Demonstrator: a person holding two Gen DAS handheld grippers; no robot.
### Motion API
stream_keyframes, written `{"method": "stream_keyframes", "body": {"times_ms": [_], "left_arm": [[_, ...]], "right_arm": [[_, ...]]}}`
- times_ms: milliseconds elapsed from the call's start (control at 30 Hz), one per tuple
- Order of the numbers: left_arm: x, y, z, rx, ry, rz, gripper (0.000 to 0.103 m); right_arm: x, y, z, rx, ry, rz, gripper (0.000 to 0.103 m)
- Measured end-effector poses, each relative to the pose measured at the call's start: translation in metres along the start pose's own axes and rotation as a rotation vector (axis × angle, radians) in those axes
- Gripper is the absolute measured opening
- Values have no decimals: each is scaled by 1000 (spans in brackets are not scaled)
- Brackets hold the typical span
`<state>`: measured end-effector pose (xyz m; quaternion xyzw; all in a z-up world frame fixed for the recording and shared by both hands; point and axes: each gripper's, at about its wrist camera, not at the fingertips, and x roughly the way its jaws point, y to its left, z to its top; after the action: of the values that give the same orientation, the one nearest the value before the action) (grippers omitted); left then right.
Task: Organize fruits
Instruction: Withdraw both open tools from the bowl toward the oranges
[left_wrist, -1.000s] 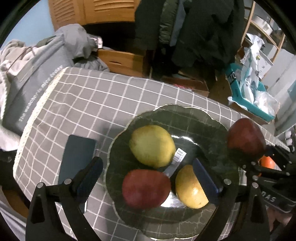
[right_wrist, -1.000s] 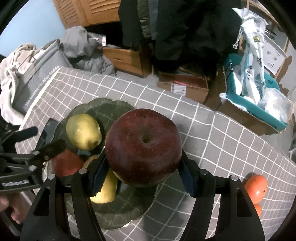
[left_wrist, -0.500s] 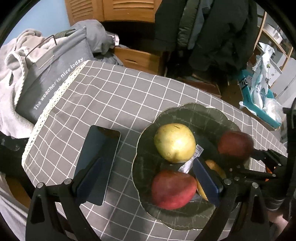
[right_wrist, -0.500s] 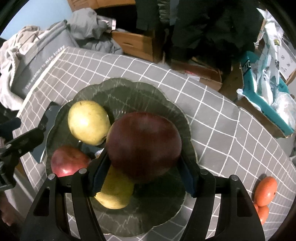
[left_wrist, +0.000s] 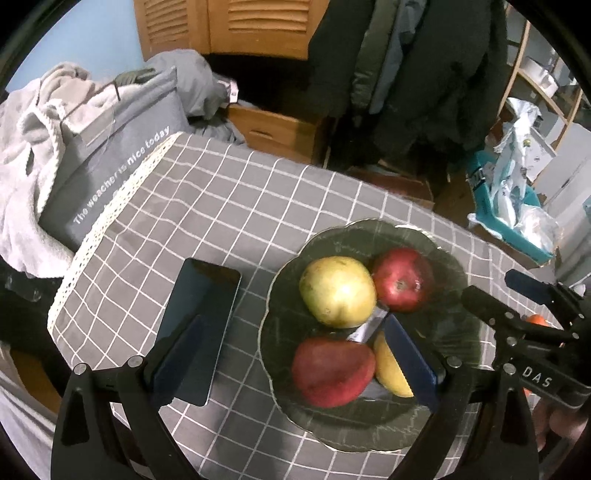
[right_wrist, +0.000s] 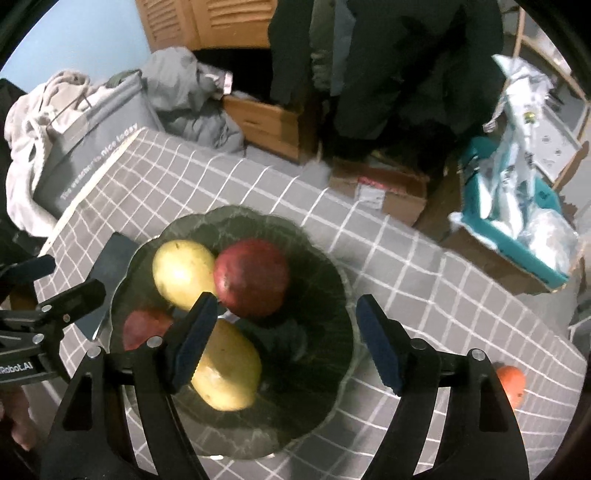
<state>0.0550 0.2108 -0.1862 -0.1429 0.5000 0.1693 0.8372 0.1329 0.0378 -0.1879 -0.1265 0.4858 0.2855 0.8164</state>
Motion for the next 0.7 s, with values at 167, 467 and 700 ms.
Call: {"method": "stream_keyframes", "body": {"times_ms": [167, 467, 700], "left_arm": [[-18, -14, 2, 22, -38, -23, 99], [-54, -40, 0, 77, -106, -65, 99], [-85, -64, -3, 129, -168, -89, 101]], "right_arm": [[-30, -11, -1, 11, -57, -31, 78], [-85, -40, -9, 61, -153, -59, 78], [-126, -56, -17, 82, -214, -86, 79]]}}
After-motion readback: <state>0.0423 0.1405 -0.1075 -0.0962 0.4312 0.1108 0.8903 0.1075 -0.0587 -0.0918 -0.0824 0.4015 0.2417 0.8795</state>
